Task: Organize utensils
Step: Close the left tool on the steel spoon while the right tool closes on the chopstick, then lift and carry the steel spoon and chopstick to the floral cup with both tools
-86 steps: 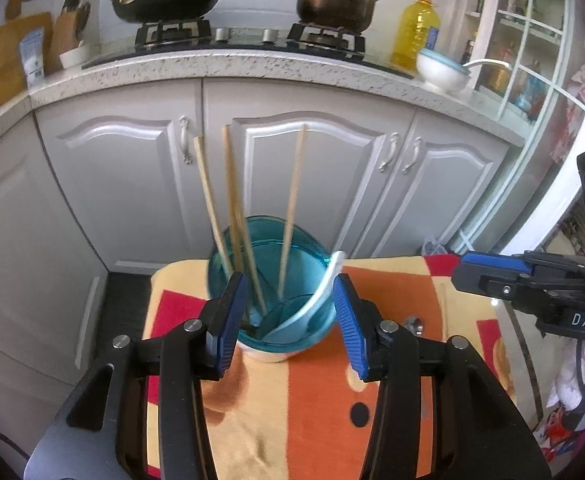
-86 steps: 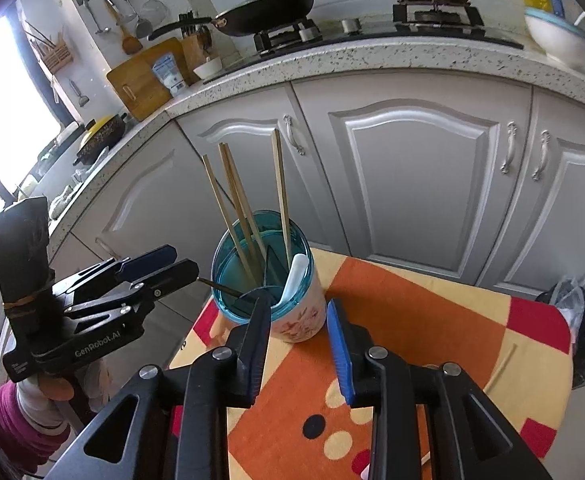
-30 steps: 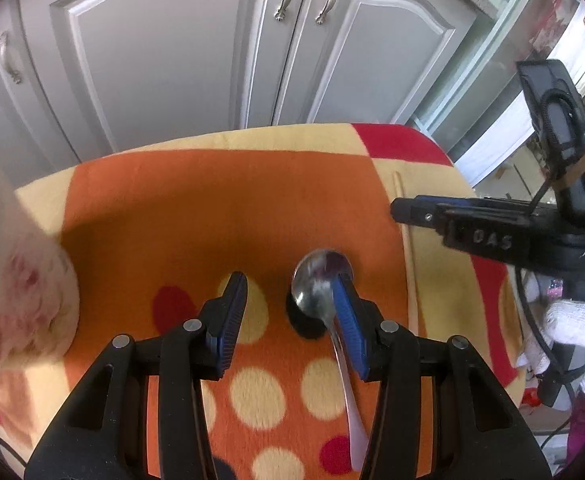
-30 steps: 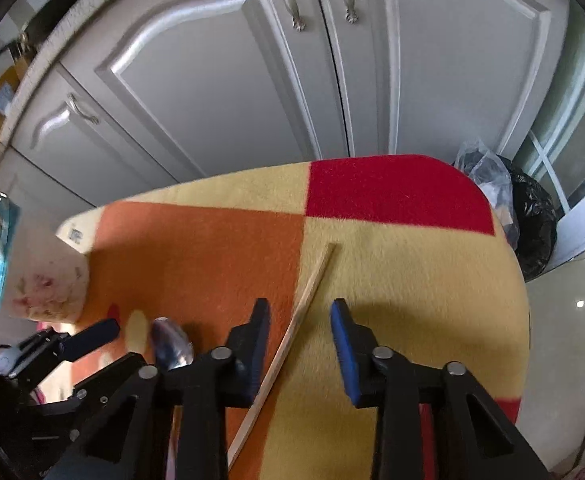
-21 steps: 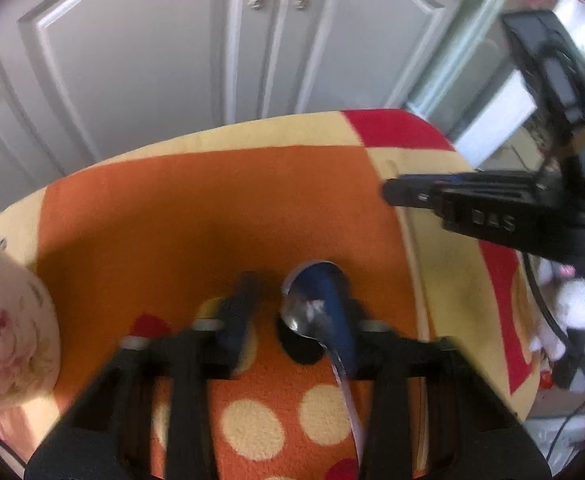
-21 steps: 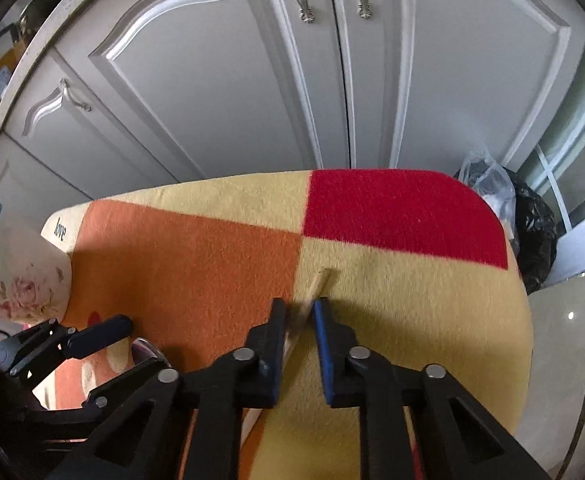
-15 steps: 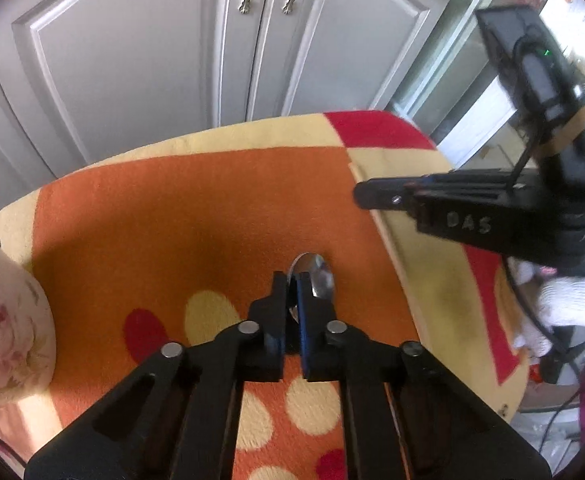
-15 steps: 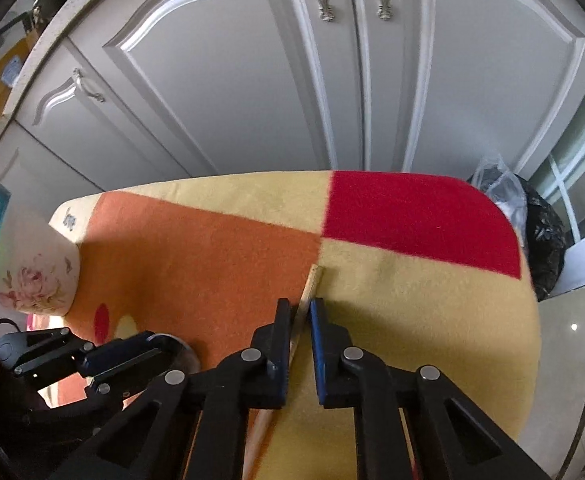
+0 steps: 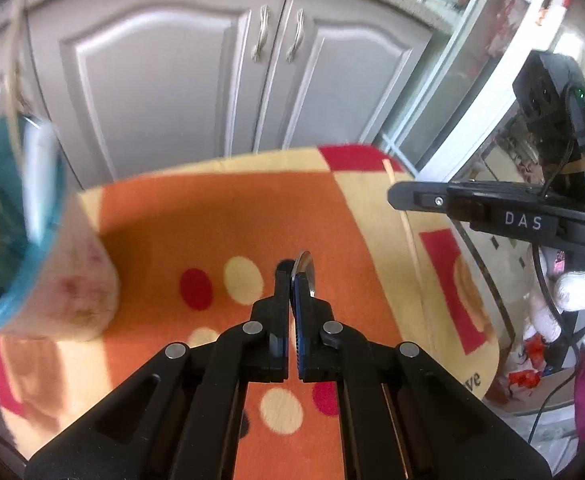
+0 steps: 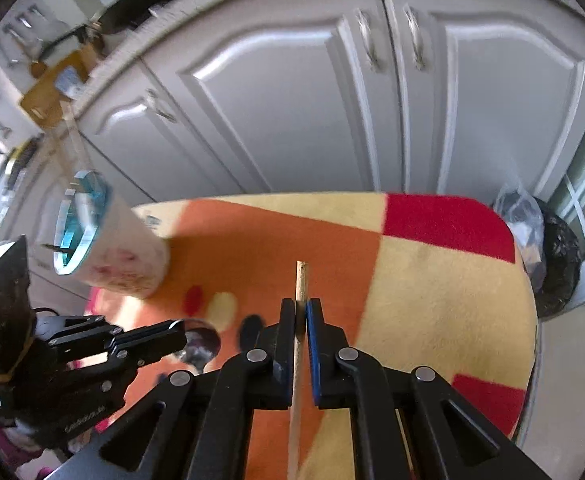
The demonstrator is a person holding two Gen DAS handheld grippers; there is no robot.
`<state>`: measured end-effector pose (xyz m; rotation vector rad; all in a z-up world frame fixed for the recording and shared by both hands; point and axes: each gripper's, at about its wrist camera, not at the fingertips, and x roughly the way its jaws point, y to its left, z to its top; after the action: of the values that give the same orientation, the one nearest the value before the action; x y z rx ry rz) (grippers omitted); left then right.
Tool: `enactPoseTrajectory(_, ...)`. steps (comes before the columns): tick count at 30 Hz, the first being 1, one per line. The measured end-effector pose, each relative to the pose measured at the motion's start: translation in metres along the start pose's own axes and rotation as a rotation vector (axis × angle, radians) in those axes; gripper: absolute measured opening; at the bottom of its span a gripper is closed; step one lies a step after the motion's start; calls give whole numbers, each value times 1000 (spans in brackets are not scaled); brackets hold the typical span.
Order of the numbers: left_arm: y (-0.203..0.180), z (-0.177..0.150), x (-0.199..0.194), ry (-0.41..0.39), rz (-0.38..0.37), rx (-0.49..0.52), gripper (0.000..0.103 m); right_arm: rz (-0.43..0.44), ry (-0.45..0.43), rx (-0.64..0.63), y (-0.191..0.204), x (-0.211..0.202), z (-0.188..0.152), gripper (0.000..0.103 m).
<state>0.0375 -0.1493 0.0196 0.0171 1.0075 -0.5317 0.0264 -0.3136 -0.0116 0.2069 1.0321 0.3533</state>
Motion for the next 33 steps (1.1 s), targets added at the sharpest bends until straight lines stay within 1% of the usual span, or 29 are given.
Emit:
enactPoseTrajectory(3,-2,-2,-26,-47,14,20,1,3,-36,-28,13,-21,-4,5)
enactPoseTrajectory(10,1,-8,-62,-111,37,24,1,25,-113,-84,40,-64,-14,5)
enactPoseTrajectory(15,3,-12,-85,-150,46,25,1,26,-140,-127,60,-82,-22,5)
enactPoseTrajectory(19,9,-11,-108,-189,62,29,1,33,-164,-150,73,-96,-20,5)
enactPoseTrajectory(23,22,-7,-134,-225,74,9,1,61,-207,-178,91,-113,-10,5)
enactPoseTrajectory(26,36,0,-158,-264,101,-10,1,81,-237,-207,106,-126,1,5)
enactPoseTrajectory(30,60,11,-192,-322,157,-35,1,113,-276,-260,134,-141,21,5)
enactPoseTrajectory(33,77,22,-216,-372,223,-43,1,132,-300,-297,155,-150,36,5)
